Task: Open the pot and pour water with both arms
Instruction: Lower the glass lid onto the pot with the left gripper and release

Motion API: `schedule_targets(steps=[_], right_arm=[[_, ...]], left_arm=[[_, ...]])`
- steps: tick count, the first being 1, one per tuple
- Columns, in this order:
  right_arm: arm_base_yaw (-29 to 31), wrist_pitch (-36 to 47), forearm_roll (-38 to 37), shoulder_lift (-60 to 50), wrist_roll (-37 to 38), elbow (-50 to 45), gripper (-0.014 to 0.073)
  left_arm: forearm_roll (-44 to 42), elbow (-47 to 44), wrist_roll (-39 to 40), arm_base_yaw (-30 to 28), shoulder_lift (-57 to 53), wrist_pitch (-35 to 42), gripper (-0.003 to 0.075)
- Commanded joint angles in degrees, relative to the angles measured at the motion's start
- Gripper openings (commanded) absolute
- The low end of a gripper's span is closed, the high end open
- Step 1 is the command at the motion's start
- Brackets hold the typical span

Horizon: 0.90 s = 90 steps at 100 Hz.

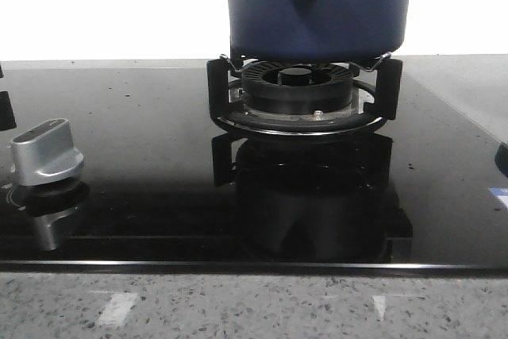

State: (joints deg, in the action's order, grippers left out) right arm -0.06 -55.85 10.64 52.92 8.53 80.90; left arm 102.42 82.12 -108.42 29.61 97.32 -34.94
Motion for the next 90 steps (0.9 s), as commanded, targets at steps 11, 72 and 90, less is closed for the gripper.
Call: schedule_targets(steps=[11,72,90], right_arm=[[-0.14,4.34,0.02,-2.30,-5.45,1.55,-0.0066],[-1.42,27.44,-3.03,-35.18,-14.47,-35.42,-0.0066],[-1.42,32.24,-3.03,-47.60,-14.47,-46.80,-0.0066]], left_arm=[[1.43,1.68,5.60,-2.18,-7.00,-2.10,0.0388],[-0.84,-36.42,6.02,-3.72,-51.46,23.72,-0.0011],[1.88,-49.70,6.02,-3.72,-69.12,33.76,-0.0011]])
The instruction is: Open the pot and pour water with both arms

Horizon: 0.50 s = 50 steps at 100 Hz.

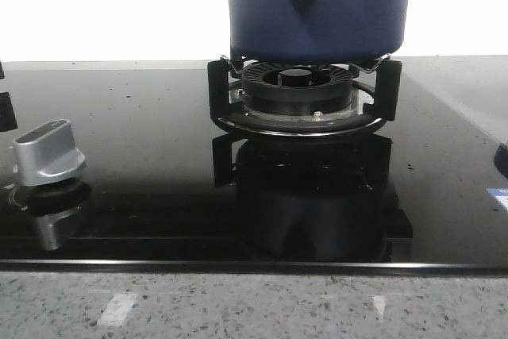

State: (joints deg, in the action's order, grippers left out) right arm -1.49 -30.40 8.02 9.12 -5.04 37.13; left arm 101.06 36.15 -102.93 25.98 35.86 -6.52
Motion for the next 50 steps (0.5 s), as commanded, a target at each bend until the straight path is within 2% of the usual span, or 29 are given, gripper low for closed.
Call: schedule_targets(steps=[1,21,37,50], right_arm=[[0.02,6.79,-0.41,-4.17,-0.91,-3.34,-0.0066],[0.02,6.37,-0.41,-10.91,-0.91,-8.15,-0.0066],[0.02,5.96,-0.41,-10.50,-0.91,-8.15,-0.0066],[0.02,5.96,-0.41,-10.50,-0.91,-8.15,-0.0066]], left_arm=[[3.45,-4.14,0.54,-0.09,-8.32,5.83,-0.0011],[3.93,-12.56,0.54,-0.09,-24.38,15.00,-0.0011],[3.93,-15.31,0.54,-0.09,-31.34,16.12,-0.0011],[5.95,-16.31,0.54,-0.09,-32.61,16.27,-0.0011]])
